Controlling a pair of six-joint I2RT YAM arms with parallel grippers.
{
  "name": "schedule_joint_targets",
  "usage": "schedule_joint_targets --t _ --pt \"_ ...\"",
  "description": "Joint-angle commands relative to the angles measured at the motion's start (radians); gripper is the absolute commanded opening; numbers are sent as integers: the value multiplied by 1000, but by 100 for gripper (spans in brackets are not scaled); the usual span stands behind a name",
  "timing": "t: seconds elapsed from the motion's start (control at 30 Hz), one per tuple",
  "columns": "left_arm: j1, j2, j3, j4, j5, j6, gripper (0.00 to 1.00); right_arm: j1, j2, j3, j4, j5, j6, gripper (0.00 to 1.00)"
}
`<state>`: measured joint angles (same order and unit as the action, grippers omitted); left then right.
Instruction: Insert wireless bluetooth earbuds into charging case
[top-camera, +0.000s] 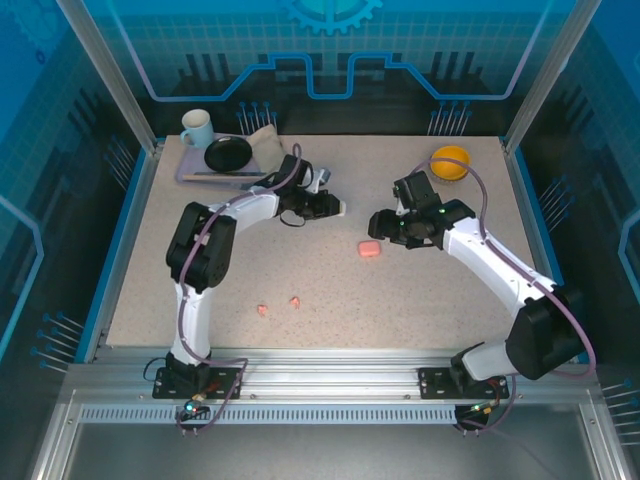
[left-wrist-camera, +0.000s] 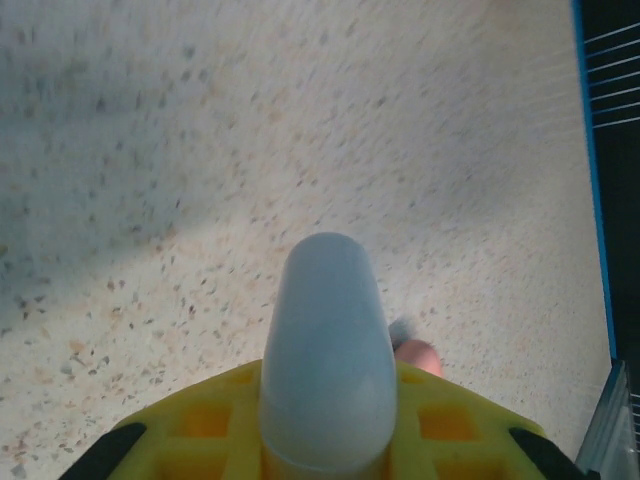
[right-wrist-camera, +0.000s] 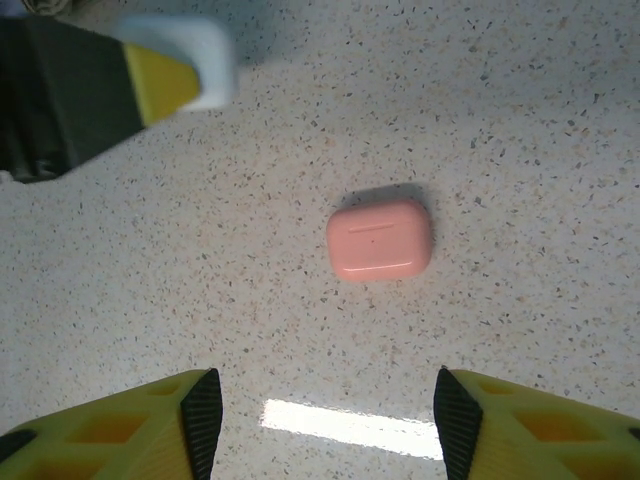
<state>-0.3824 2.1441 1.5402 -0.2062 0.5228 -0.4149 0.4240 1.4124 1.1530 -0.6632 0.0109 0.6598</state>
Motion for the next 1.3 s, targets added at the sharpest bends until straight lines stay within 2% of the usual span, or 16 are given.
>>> schedule_joint_targets --t 0.0,0.1,0.2,0.4,0.57,0.7,0.73,0.83,0.87,1.03,1.17,1.27 --pt "16 37 69 -150 76 -56 6 1 -8 -15 31 33 27 61" --pt "32 85 115 -229 86 -60 10 3 22 -19 38 48 28 61" --pt "51 109 135 -281 82 -48 23 7 64 -18 39 68 26 62" --pt "90 137 173 -372 77 -10 38 15 152 -12 31 133 26 68" --pt "125 138 193 -422 76 18 59 23 199 6 18 171 29 76" --pt "154 82 178 -449 67 48 76 31 237 51 -8 194 14 81" --pt "160 56 167 -449 64 53 82 35 244 64 -15 201 8 84" --pt "172 -49 127 -444 65 74 90 41 289 109 -34 212 -16 87" --pt "173 -90 115 -439 60 75 97 41 306 126 -42 216 -22 90" --pt "172 -289 33 -378 33 69 99 48 426 229 -85 208 -58 92" --pt "173 -436 -70 -295 -87 58 99 53 516 310 -132 201 -74 92" --pt "172 -517 -147 -250 -217 48 99 58 564 353 -157 190 -80 92"
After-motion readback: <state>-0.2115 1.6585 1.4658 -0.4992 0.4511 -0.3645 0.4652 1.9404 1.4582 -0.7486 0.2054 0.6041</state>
